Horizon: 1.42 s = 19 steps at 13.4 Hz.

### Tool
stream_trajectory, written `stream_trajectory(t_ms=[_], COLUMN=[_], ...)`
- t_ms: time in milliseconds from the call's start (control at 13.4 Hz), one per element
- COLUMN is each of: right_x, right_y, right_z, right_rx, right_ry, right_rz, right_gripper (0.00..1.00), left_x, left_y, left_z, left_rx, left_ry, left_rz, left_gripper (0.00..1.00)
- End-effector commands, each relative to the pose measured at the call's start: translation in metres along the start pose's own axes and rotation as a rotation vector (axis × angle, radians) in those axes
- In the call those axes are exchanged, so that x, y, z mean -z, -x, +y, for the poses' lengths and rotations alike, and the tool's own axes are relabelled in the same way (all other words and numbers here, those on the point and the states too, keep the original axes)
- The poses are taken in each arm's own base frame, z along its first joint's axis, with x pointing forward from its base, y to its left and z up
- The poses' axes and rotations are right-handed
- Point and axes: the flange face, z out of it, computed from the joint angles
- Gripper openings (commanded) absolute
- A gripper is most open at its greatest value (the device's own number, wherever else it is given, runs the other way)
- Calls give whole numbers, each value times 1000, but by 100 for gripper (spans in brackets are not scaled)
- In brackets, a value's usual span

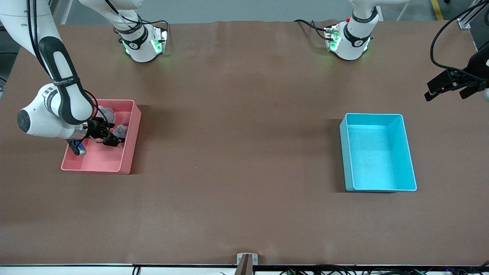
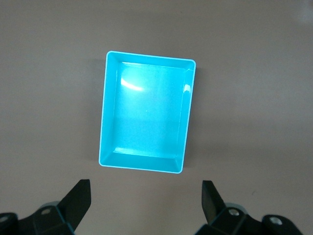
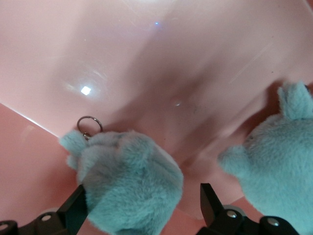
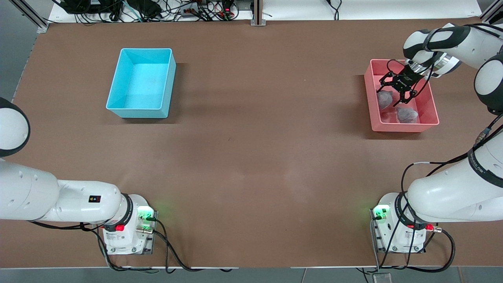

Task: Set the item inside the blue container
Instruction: 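Close the right gripper on the grey plush toy, then carry the toy to the table middle and open the right gripper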

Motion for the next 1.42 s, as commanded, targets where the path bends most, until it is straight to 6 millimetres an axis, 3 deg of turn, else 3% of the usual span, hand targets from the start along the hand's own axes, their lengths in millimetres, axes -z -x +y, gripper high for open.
stream_trajectory(t_ms=[0, 224, 747, 896, 1045, 1195, 1344], right_x=[-1, -3, -1, 12, 42, 97, 149], right_y=[1, 2, 4, 4, 6, 10, 31], right_z=[3, 2, 0, -8, -22, -44, -78], right_rx=[-23, -19, -12, 9, 51, 62, 27], right_ry=[-23, -17, -17, -15, -5, 79, 162], right_rz=[-9, -15, -18, -21, -31, -23, -7], right_gripper=[94, 78, 12, 2, 2, 1, 1], left_x=[5, 5, 5, 5, 5, 5, 5], left_y=[0, 0, 0, 0, 0, 0, 0], left_z=[-1, -1, -1, -1, 0, -1, -1], left_rx=[-6, -6, -6, -6, -7, -7, -7], left_ry=[22, 22, 22, 22, 22, 22, 22], left_rz=[-8, -8, -8, -8, -8, -8, -8], left_gripper=[100, 100, 100, 100, 100, 100, 100])
